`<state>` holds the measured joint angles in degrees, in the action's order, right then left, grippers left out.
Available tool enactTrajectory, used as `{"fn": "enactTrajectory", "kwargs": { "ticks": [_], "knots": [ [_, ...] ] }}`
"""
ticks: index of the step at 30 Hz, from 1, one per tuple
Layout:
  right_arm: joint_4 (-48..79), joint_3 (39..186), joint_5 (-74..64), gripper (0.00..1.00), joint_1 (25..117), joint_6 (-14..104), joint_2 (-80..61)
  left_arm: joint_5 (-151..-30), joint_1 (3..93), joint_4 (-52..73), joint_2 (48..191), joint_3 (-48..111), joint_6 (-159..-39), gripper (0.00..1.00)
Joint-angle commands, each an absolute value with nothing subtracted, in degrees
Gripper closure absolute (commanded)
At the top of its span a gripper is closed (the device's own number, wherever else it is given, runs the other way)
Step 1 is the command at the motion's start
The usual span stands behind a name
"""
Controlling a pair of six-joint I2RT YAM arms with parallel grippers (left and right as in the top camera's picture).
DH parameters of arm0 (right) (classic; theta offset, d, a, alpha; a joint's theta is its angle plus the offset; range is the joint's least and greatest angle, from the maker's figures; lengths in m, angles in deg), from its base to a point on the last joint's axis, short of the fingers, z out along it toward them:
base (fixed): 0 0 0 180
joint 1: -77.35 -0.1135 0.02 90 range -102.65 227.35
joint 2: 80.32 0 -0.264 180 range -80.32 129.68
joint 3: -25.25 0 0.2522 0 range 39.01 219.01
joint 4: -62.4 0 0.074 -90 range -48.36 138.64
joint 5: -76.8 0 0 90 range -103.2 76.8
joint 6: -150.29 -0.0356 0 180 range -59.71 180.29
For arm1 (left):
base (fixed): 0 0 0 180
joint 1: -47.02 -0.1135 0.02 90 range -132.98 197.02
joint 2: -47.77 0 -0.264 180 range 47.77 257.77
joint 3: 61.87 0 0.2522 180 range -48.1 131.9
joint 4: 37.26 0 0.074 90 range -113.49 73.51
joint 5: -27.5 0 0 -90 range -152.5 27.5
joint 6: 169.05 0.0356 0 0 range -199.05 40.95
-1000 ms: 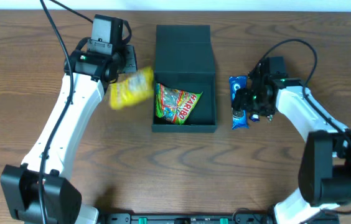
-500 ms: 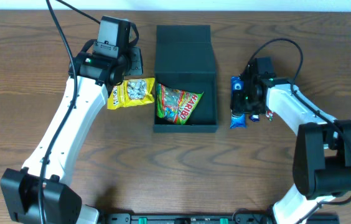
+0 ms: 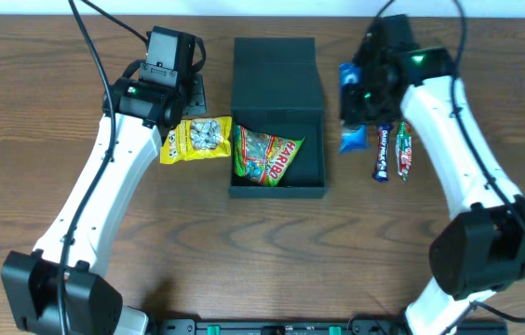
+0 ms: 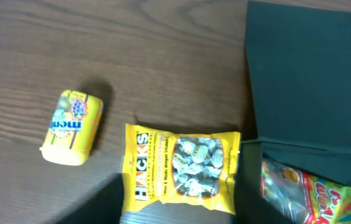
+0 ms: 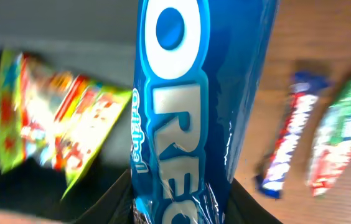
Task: Pack container
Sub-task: 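Grasp the blue Oreo pack with the right gripper and place it in box, then carry the Halls bag into the box with the left gripper and release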
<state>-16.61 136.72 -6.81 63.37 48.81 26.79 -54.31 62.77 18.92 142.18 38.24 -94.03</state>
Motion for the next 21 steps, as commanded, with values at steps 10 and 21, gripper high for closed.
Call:
{"fn": "enactTrajectory", "kwargs": {
  "ticks": [10, 21],
  "knots": [
    [-12.9, 127.3, -5.2, 0.91, 53.5, 41.6, 26.4, -57.8, 62.3, 19.1, 151.6, 39.0, -94.6, 0.28],
    [-4.9, 122.9, -9.8, 0.36, 52.4, 37.6, 26.3, -57.9, 62.3, 19.0, 151.5, 39.0, -94.5, 0.26]
  ]
}}
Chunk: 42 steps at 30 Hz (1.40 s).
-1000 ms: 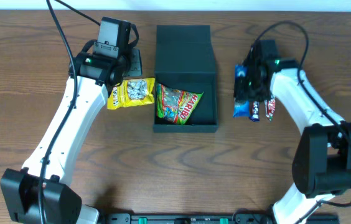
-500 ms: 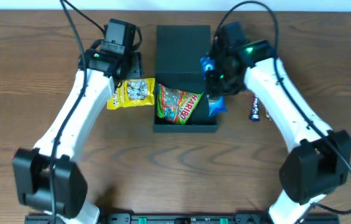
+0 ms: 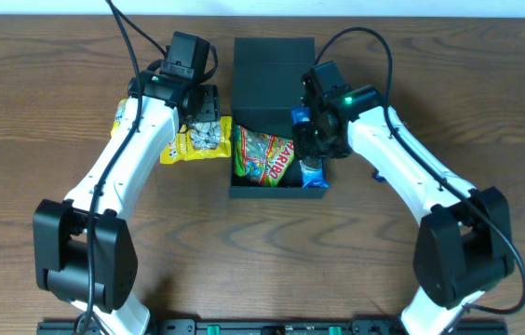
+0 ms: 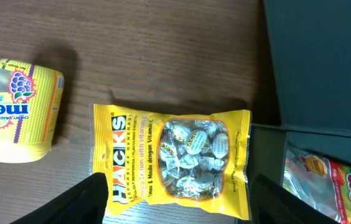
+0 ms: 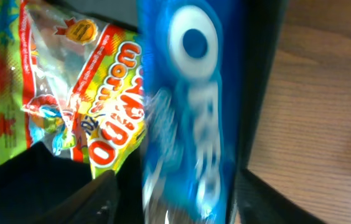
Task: Pack container
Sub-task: 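Carry the Halls bag into the box with the left gripper and release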
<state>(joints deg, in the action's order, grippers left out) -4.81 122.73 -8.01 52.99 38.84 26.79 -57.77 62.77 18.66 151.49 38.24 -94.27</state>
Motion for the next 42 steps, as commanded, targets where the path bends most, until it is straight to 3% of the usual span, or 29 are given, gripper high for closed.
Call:
{"fn": "enactTrajectory", "kwargs": {
  "ticks": [1, 14, 26, 28, 35, 42],
  "knots": [
    [-5.5, 123.7, -8.8, 0.34, 52.4, 37.6, 26.0, -57.9, 62.3, 19.0, 151.5, 38.9, -94.5, 0.26],
    [-10.4, 132.3, -10.8, 0.31, 55.7, 40.0, 12.1, -58.6, 62.3, 7.5, 151.6, 24.6, -97.5, 0.29],
    [-12.5, 132.3, -10.6, 0.31, 57.1, 42.0, 11.3, -59.6, 62.3, -4.6, 154.7, 13.1, -97.5, 0.33],
    [-12.7, 132.3, -10.6, 0.31, 57.1, 42.0, 11.3, -59.6, 62.3, -5.2, 156.5, 13.1, -97.6, 0.40],
    [-12.7, 132.3, -13.1, 0.29, 57.4, 42.1, 11.3, -61.5, 62.3, -4.5, 157.0, 14.4, -97.9, 0.94],
    [-13.2, 131.7, -14.9, 0.24, 63.3, 41.0, 11.6, -60.7, 62.4, 5.5, 155.1, 24.1, -97.9, 0.94]
  ]
}}
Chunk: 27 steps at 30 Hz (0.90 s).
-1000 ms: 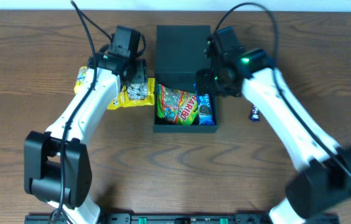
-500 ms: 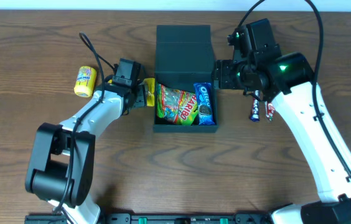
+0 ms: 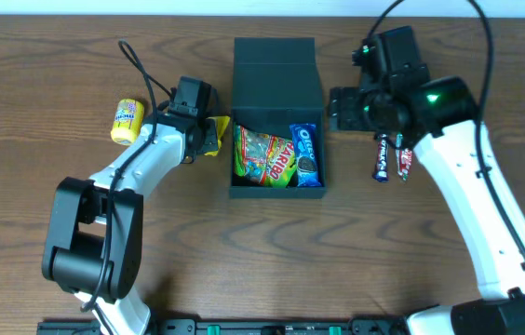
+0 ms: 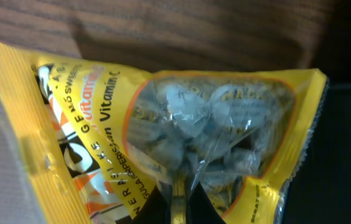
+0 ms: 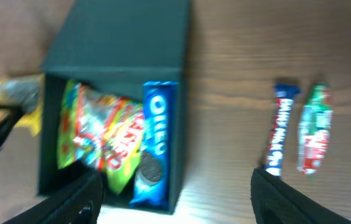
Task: Pack container
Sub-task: 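Carry the Halls bag into the box with the left gripper and release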
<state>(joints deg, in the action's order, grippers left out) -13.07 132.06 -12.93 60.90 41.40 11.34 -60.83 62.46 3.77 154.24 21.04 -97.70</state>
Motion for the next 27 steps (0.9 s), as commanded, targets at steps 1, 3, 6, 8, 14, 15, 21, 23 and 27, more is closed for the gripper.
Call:
{"fn": "enactTrajectory", "kwargs": {
  "ticks": [1, 3, 6, 8, 14, 15, 21, 23, 27],
  "knots": [
    [-13.3, 131.3, -14.9, 0.25, 64.7, 41.0, 11.7, -60.3, 62.5, 7.4, 154.3, 26.4, -97.3, 0.94],
    [-13.1, 130.1, -14.9, 0.25, 66.8, 41.0, 11.8, -59.7, 63.0, 9.7, 152.1, 29.6, -96.8, 0.94],
    [-12.2, 127.6, -14.9, 0.26, 68.8, 40.7, 11.8, -59.1, 64.2, 11.7, 148.4, 32.5, -96.8, 0.94],
    [-11.8, 126.2, -14.8, 0.26, 69.8, 40.6, 11.8, -59.1, 65.5, 12.4, 145.7, 33.4, -96.8, 0.94],
    [-10.0, 123.4, -14.7, 0.26, 72.1, 39.7, 11.8, -60.2, 73.1, 14.5, 140.8, 33.4, -96.9, 0.94],
    [-9.9, 123.4, -14.7, 0.26, 72.3, 39.7, 11.8, -60.7, 74.6, 15.3, 140.8, 33.4, -97.0, 0.94],
    [-10.0, 123.4, -14.7, 0.27, 73.7, 39.7, 11.8, -61.0, 78.7, 19.6, 142.7, 33.3, -100.6, 0.94],
    [-10.1, 123.4, -14.7, 0.27, 74.0, 39.8, 11.8, -62.8, 78.7, 20.0, 143.5, 32.9, -101.0, 0.94],
    [-10.3, 123.4, -14.7, 0.27, 74.0, 39.8, 11.8, -66.8, 78.8, 19.9, 144.1, 32.4, -100.9, 0.94]
  ]
}}
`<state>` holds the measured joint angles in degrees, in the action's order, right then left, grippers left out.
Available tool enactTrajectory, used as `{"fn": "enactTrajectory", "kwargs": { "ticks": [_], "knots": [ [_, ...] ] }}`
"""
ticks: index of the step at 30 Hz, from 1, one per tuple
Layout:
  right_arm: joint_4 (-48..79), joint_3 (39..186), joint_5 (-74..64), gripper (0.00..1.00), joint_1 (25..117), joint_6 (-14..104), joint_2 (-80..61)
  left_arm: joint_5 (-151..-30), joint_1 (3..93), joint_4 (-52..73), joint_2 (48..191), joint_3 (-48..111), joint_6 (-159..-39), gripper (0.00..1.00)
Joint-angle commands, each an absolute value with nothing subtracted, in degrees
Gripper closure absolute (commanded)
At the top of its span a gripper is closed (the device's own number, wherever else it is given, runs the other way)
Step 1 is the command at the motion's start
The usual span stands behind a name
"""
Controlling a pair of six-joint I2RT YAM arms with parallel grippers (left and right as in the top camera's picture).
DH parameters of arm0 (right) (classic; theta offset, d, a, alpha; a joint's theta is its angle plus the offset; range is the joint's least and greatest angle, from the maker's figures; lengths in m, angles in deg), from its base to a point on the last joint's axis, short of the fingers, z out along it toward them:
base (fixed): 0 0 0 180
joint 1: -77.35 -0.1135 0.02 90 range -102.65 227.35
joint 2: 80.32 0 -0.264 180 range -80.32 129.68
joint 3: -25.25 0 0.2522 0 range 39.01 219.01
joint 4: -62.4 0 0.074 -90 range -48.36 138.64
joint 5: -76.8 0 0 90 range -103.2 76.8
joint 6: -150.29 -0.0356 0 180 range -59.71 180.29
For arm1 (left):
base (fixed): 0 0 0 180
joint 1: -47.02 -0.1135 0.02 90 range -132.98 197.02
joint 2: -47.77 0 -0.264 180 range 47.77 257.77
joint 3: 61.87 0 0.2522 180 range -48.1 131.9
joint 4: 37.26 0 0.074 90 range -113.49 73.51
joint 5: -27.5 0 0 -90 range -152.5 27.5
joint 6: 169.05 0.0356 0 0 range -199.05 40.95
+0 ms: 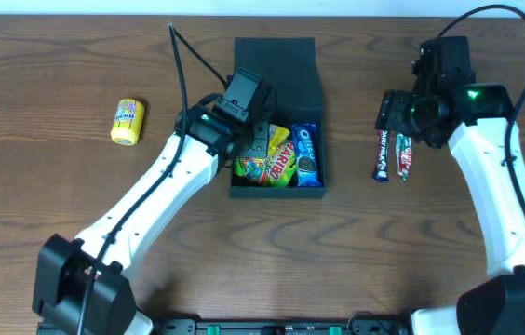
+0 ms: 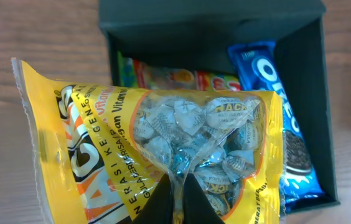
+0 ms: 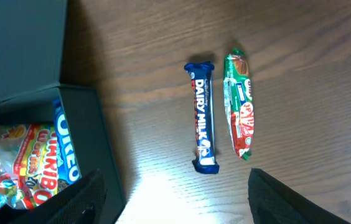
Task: Pack container
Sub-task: 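Carry the Halls bag into the box with the left gripper and release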
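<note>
The dark green box [image 1: 276, 193] stands open at mid-table with its lid folded back. Inside lie a Haribo bag [image 2: 163, 78] and a blue Oreo pack [image 2: 275, 112]. My left gripper [image 2: 178, 186] is shut on a yellow Hacks candy bag [image 2: 163, 143], which hangs over the box's left half. My right gripper [image 3: 175, 205] is open over bare wood, just near of a blue Dairy Milk bar [image 3: 204, 124] and a green-and-red bar [image 3: 240, 112]. In the overhead view the left gripper [image 1: 255, 135] covers the box's left side, and the right gripper [image 1: 397, 112] is right of the box.
A yellow Mentos tub [image 1: 126, 121] lies on its side at the far left of the wooden table [image 1: 58, 214]. The two bars [image 1: 391, 155] lie side by side right of the box. The box wall [image 3: 107, 155] shows at the left of the right wrist view.
The Hacks bag was on the table left of the box, pinched in my left gripper; now it hangs over the box. My right gripper has moved right, over the two bars.
My right gripper held the Oreo pack right of the box while my left hung open above the Hacks bag. Then the Oreo was at the box's right side. Then it lay inside, the right gripper open, the left shut on the Hacks bag, now over the box.
</note>
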<state>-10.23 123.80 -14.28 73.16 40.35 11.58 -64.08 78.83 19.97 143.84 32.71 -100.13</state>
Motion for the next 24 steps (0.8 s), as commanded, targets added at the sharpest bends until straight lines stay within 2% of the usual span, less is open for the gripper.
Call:
{"fn": "enactTrajectory", "kwargs": {
  "ticks": [1, 6, 7, 9, 10, 13, 16, 17, 20, 21, 24],
  "knots": [
    [-10.3, 123.4, -14.7, 0.27, 74.0, 39.8, 11.8, -67.2, 78.9, 19.8, 144.1, 32.4, -100.9, 0.94],
    [-10.3, 123.4, -14.7, 0.27, 74.0, 39.8, 11.8, -68.5, 79.1, 20.3, 144.1, 32.4, -100.9, 0.92],
    [-10.3, 123.4, -14.7, 0.27, 74.0, 39.8, 11.8, -68.5, 79.1, 20.4, 144.1, 32.4, -100.9, 0.78],
    [-10.3, 123.4, -14.7, 0.27, 74.0, 39.8, 11.8, -68.5, 79.1, 20.4, 144.1, 32.4, -100.9, 0.12],
    [-10.3, 123.4, -14.7, 0.27, 74.0, 39.8, 11.8, -68.5, 79.1, 20.2, 144.1, 32.4, -100.9, 0.05],
    [-10.3, 123.4, -14.7, 0.27, 74.0, 39.8, 11.8, -68.5, 79.1, 19.7, 143.6, 32.4, -100.9, 0.04],
    [-10.8, 123.4, -13.7, 0.37, 74.0, 40.3, 11.8, -67.6, 78.8, 19.6, 141.9, 33.2, -100.8, 0.05],
    [-11.1, 123.4, -12.5, 0.46, 74.0, 41.2, 11.8, -67.2, 78.5, 19.6, 141.1, 33.6, -100.8, 0.05],
    [-12.6, 123.4, -6.6, 0.95, 72.9, 43.9, 11.8, -64.4, 76.6, 19.6, 137.3, 34.5, -100.5, 0.05],
    [-13.0, 123.4, -4.9, 0.99, 71.9, 45.0, 11.8, -63.8, 75.7, 19.6, 136.1, 34.6, -100.5, 0.05],
    [-13.6, 123.4, -3.1, 0.98, 66.5, 47.9, 11.8, -63.6, 71.1, 19.6, 132.0, 34.6, -100.5, 0.05]
  ]
}}
